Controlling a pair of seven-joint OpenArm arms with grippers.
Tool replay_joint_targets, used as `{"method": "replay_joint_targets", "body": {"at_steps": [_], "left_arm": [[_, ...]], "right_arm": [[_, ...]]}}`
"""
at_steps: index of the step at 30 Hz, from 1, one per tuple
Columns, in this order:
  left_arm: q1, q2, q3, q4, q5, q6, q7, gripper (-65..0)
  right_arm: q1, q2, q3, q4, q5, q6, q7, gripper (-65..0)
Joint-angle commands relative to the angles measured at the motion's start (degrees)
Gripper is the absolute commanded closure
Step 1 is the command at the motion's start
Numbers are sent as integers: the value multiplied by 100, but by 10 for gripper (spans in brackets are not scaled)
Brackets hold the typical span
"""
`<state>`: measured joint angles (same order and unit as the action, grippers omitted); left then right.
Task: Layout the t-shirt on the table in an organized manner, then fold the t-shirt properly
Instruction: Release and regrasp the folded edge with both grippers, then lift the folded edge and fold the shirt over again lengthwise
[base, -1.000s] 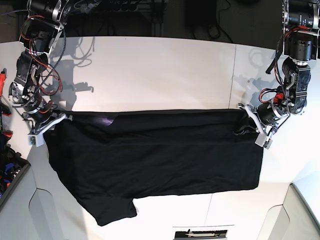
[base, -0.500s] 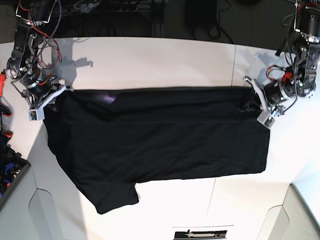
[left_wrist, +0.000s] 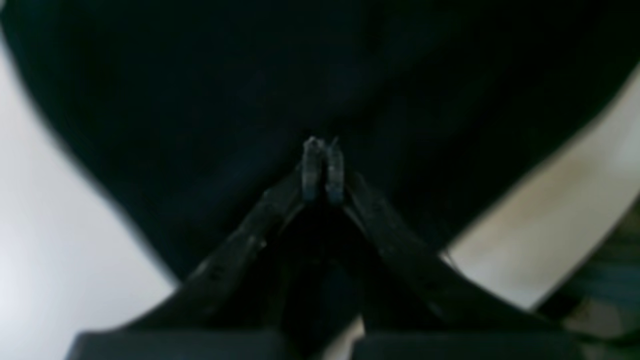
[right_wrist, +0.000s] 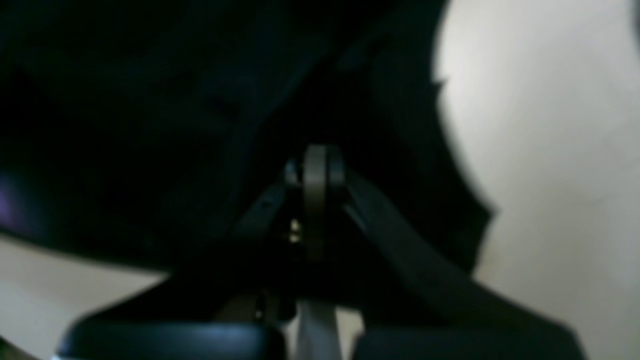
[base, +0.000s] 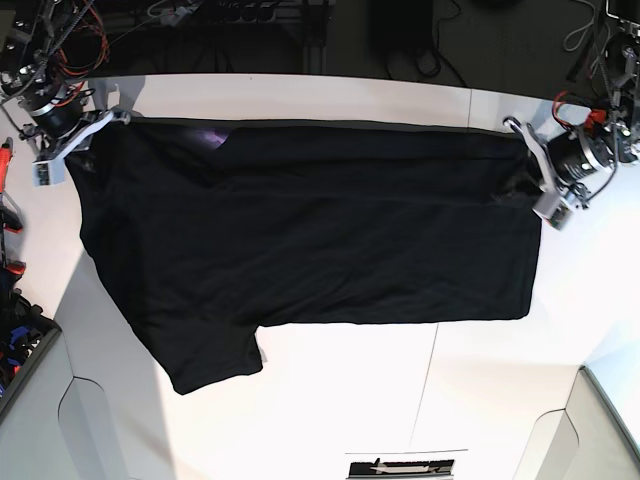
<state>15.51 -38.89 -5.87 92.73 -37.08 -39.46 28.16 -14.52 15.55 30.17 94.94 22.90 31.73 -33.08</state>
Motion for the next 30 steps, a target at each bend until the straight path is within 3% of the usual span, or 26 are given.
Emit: {"method": "replay_joint_targets", "body": {"at_steps": [1,6,10,13,17,20,22,26,30], "left_arm": [[-44,-111,-197,151,-179,-54,-114,0],[-61,-109,-671,256,-605,-54,-116,-127],[-57,-109,-680,254,-601,-54,-111,-128],[-57,-109,-680,254,-599,-54,-111,-128],[-57,-111,-680,254,-603,-54,7,-138],[-39,-111,-680,254,-686,-54,221,-216],[-4,-114,-680,251,-691,-54,229,-257],[7,-111,-680,251,-691,-54,225,-259],[-13,-111,-680,251,-688,-54,118,-259]], "right_arm": [[98,94,140,114,214,-2,101,0],[527,96,420,114,629,-2,87,-7],[960,83,424,111,621,-59,136,-246],[1414,79,422,74,450,-234,205,-339],[2247,103,407,-481,42,-671,221,-346],[2931,229,332,-1648,-138,-970,339,-347],[3397,350,313,-2610,-168,-966,422,-347],[4164,575,313,-4264,-404,-855,675,-347],[4500,643,308,-5163,-417,-651,748,-347]]}}
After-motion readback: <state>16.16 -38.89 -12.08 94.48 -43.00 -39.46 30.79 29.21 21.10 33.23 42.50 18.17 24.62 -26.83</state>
